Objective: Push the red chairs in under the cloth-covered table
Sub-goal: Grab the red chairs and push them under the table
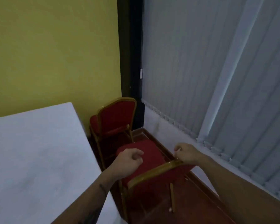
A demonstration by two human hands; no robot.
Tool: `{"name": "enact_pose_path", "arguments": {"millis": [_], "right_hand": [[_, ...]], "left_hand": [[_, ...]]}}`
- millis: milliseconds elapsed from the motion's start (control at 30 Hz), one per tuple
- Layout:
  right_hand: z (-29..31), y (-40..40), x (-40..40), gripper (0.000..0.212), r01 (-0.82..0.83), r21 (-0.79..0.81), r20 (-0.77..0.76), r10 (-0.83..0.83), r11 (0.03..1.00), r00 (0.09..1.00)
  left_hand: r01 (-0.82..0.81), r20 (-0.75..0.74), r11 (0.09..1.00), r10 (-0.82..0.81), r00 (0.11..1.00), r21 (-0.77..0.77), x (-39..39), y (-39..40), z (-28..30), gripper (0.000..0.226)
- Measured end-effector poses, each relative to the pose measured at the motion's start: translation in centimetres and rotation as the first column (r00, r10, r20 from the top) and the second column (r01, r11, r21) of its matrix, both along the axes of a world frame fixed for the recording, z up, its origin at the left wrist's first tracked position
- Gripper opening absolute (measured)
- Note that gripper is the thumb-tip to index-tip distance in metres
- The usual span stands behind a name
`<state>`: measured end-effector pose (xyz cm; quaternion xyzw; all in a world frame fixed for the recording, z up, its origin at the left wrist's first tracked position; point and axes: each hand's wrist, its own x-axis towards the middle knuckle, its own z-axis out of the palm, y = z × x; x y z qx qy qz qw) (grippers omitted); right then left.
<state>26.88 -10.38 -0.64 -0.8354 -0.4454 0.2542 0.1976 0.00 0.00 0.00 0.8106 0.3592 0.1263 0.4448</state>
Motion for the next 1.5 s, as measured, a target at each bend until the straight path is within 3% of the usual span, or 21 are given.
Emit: {"name": "enact_pose_path", "arguments": {"millis": [133, 300, 500, 667, 800, 933, 1000, 1067, 1133, 1200, 1300, 1400, 1500], "right_hand": [[-2.4, -1.2, 4.0, 0.015, -0.030, -0.096, -0.004, 0.030, 0.995, 1.000], [-4.6, -1.6, 6.1, 0.036, -0.070, -0.127, 0.022, 0.073, 0.990, 0.997], [-6.8, -2.1, 7.5, 0.035, -0.075, -0.084, -0.160, 0.061, 0.994, 0.985], [-6.7, -1.2, 7.6, 0.060, -0.006, -0.214, -0.203, -0.039, 0.977, 0.978], [-6.4, -0.8, 6.3, 0.087, 0.168, -0.240, -0.232, -0.224, 0.956, 0.946], [-6.2, -1.0, 4.3, 0.109, 0.478, -0.180, -0.402, -0.508, 0.860, 0.762], [-6.7, -1.0, 3.5, 0.100, 0.580, -0.154, -0.542, -0.559, 0.800, 0.627], [-6.7, -1.1, 2.6, 0.058, 0.604, -0.156, -0.663, -0.536, 0.782, 0.522], [-6.4, -1.4, 1.9, 0.035, 0.623, -0.150, -0.748, -0.500, 0.767, 0.436], [-6.2, -1.5, 1.8, 0.034, 0.650, -0.171, -0.820, -0.473, 0.740, 0.323], [-5.8, -1.7, 1.5, 0.054, 0.656, -0.238, -0.906, -0.407, 0.716, 0.115], [-6.5, -1.8, 1.9, 0.069, 0.696, -0.247, -0.909, -0.411, 0.674, 0.075], [-7.5, -1.9, 2.8, 0.057, 0.662, -0.260, -0.916, -0.397, 0.703, 0.061]], "left_hand": [[0.059, -0.127, 0.996, -0.066, 0.990, -0.060, 5.3, -1.8, -1.7, 0.039], [0.025, -0.297, 0.997, -0.046, 0.954, -0.074, 9.7, -2.9, -4.7, 0.054], [0.014, -0.449, 1.000, -0.004, 0.894, 0.018, 12.9, -3.6, -6.8, 0.049], [0.092, -0.527, 0.992, -0.030, 0.849, 0.092, 12.9, -2.6, -8.0, 0.048], [0.108, -0.498, 0.990, -0.051, 0.866, 0.087, 12.7, -1.8, -8.7, 0.038], [0.108, -0.462, 0.993, -0.070, 0.884, 0.054, 12.5, -1.4, -9.2, 0.041], [0.112, -0.457, 0.993, -0.082, 0.886, 0.040, 12.5, -1.2, -9.3, 0.046], [0.124, -0.446, 0.991, -0.094, 0.890, 0.040, 12.4, -1.0, -9.1, 0.051], [0.128, -0.449, 0.992, -0.107, 0.887, 0.016, 12.2, -1.1, -8.8, 0.055], [0.107, -0.460, 0.994, -0.094, 0.883, 0.003, 12.0, -1.4, -8.7, 0.055], [0.106, -0.476, 0.994, -0.089, 0.875, 0.009, 11.8, -1.9, -8.5, 0.042], [0.111, -0.498, 0.994, -0.088, 0.863, 0.016, 11.7, -2.1, -8.4, 0.020], [0.061, -0.524, 0.998, -0.050, 0.850, 0.004, 12.0, -2.4, -8.2, 0.038]]}}
